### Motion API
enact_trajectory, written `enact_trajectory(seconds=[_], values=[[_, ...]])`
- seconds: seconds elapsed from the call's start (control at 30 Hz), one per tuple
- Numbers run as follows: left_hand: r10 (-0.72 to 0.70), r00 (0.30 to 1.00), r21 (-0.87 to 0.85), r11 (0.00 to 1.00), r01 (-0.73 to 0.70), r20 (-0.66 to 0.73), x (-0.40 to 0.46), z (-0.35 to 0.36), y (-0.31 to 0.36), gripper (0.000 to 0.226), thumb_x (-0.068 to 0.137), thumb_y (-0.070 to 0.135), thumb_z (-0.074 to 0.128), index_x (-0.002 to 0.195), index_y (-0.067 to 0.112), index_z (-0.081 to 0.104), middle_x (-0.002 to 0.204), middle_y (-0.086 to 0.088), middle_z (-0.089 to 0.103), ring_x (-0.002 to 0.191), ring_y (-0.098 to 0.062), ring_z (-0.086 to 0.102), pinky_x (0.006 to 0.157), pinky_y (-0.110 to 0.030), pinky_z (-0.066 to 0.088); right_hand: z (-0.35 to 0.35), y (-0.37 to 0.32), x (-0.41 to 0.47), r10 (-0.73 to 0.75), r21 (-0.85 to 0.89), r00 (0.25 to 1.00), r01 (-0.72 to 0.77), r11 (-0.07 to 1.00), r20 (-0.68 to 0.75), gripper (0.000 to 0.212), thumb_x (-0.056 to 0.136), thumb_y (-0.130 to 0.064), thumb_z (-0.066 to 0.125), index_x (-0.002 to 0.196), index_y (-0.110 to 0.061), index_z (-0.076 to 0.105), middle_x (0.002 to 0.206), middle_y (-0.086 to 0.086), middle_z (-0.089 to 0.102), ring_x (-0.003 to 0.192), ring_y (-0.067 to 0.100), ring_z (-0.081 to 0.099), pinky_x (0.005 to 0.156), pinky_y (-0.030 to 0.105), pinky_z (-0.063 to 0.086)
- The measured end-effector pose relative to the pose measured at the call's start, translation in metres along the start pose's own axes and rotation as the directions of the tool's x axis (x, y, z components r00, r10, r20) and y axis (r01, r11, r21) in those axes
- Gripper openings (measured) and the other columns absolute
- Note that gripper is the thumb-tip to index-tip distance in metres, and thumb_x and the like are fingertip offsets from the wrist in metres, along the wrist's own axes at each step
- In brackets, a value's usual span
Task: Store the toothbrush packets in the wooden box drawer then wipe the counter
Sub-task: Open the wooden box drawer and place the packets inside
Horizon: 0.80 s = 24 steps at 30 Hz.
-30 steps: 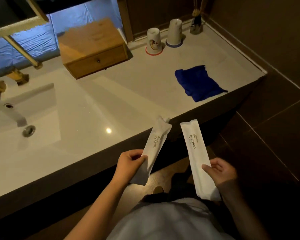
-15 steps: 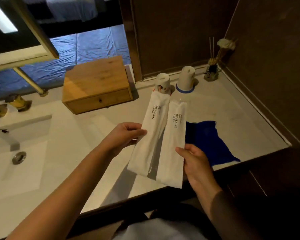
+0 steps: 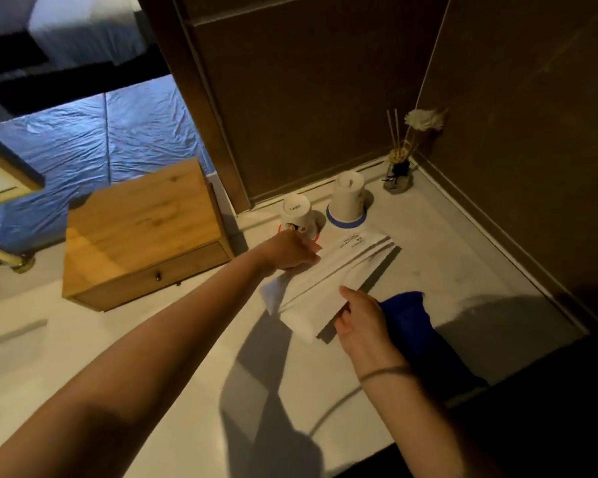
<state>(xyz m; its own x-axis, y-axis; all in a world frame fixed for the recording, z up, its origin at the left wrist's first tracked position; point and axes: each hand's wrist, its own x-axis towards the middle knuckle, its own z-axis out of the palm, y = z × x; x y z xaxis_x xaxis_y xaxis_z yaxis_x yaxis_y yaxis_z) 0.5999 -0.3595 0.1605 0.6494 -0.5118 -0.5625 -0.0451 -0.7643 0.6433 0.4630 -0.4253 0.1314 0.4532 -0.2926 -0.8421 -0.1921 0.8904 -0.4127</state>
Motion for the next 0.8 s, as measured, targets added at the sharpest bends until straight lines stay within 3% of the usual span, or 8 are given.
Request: enact_trajectory(seconds=[0.2,0.33,0.43,0.47,0.53,0.6,0.63,0.8], values=[[0.13,0.976,0.315,0.932,-0.181,0.175,0.012,0.013,-0.002,0.06,0.091,0.04,0.051,0.141,0.012,0.033,0.146,-0.011,0.039,0.135,-0.027,0.035,0.106,-0.034,0.027,0.011,-0.005,0.016,0.039,0.373,0.995,-0.001,0.928,-0.094,0.032,0.094,-0.018,0.04,0.124,-0.006,0.044,0.136,0.019,0.041,0.127,0.028,0.04,0.112,0.034,0.025],[0.17,0.97,0.483,0.844,-0.233,0.171,0.001,0.021,-0.027,0.091,0.081,0.047,0.062,0.148,0.031,0.003,0.158,-0.006,0.012,0.144,-0.029,0.017,0.115,-0.05,0.022,0.009,-0.003,0.019,0.017,0.076,1.0,-0.015,0.997,-0.024,0.026,0.091,0.002,0.037,0.072,-0.013,0.046,0.075,0.005,0.045,0.067,0.012,0.046,0.096,0.034,0.041],[0.283,0.957,0.646,0.718,-0.258,0.068,-0.01,0.03,-0.05,0.089,0.081,0.052,0.058,0.146,0.037,-0.001,0.159,-0.007,-0.001,0.146,-0.03,0.005,0.115,-0.053,0.021,-0.009,-0.003,0.012,-0.204,-0.392,0.974,0.228,0.891,0.102,0.018,0.089,0.002,0.045,0.1,-0.009,0.053,0.092,0.011,0.053,0.087,0.019,0.054,0.084,0.031,0.045],[0.317,0.948,0.666,0.701,-0.254,0.028,-0.014,0.034,-0.058,0.089,0.08,0.054,0.057,0.145,0.04,-0.002,0.159,-0.007,-0.005,0.146,-0.03,0.001,0.114,-0.054,0.02,-0.017,-0.004,0.012,-0.312,-0.588,0.937,0.342,0.733,0.156,0.032,0.088,-0.002,0.05,0.118,-0.012,0.05,0.109,0.012,0.055,0.1,0.021,0.053,0.089,0.033,0.045],[0.337,0.941,0.688,0.687,-0.233,-0.018,-0.021,0.042,-0.073,0.087,0.079,0.059,0.054,0.144,0.043,-0.002,0.159,-0.005,-0.009,0.146,-0.031,-0.005,0.112,-0.057,0.016,-0.026,-0.008,0.015,-0.572,-0.858,0.746,0.496,0.133,0.343,0.057,0.081,-0.016,0.063,0.134,-0.022,0.041,0.136,0.012,0.046,0.12,0.025,0.046,0.097,0.042,0.045],[0.316,0.948,0.701,0.681,-0.211,-0.021,-0.025,0.052,-0.083,0.083,0.079,0.063,0.049,0.143,0.043,-0.001,0.159,-0.005,-0.01,0.146,-0.031,-0.008,0.112,-0.059,0.014,-0.026,-0.017,0.027,-0.602,-0.796,0.521,0.396,-0.457,0.605,0.075,0.075,-0.034,0.069,0.14,-0.03,0.032,0.15,0.013,0.032,0.135,0.035,0.031,0.106,0.052,0.035],[0.308,0.951,0.707,0.677,-0.206,-0.017,-0.025,0.056,-0.085,0.081,0.081,0.062,0.047,0.143,0.043,0.0,0.159,-0.005,-0.011,0.146,-0.031,-0.009,0.113,-0.059,0.012,-0.021,-0.023,0.035,-0.524,-0.709,0.494,0.343,-0.616,0.694,0.081,0.074,-0.042,0.067,0.143,-0.033,0.024,0.154,0.013,0.022,0.14,0.038,0.021,0.109,0.055,0.028],[0.339,0.941,0.744,0.624,-0.238,0.016,-0.019,0.054,-0.093,0.074,0.086,0.058,0.039,0.144,0.042,-0.003,0.159,-0.005,-0.013,0.146,-0.03,-0.01,0.113,-0.058,0.007,-0.014,-0.043,0.078,-0.14,-0.454,0.676,0.314,-0.834,0.724,0.08,0.083,-0.066,0.038,0.142,-0.041,-0.009,0.158,0.005,-0.012,0.144,0.03,-0.013,0.114,0.055,0.005]])
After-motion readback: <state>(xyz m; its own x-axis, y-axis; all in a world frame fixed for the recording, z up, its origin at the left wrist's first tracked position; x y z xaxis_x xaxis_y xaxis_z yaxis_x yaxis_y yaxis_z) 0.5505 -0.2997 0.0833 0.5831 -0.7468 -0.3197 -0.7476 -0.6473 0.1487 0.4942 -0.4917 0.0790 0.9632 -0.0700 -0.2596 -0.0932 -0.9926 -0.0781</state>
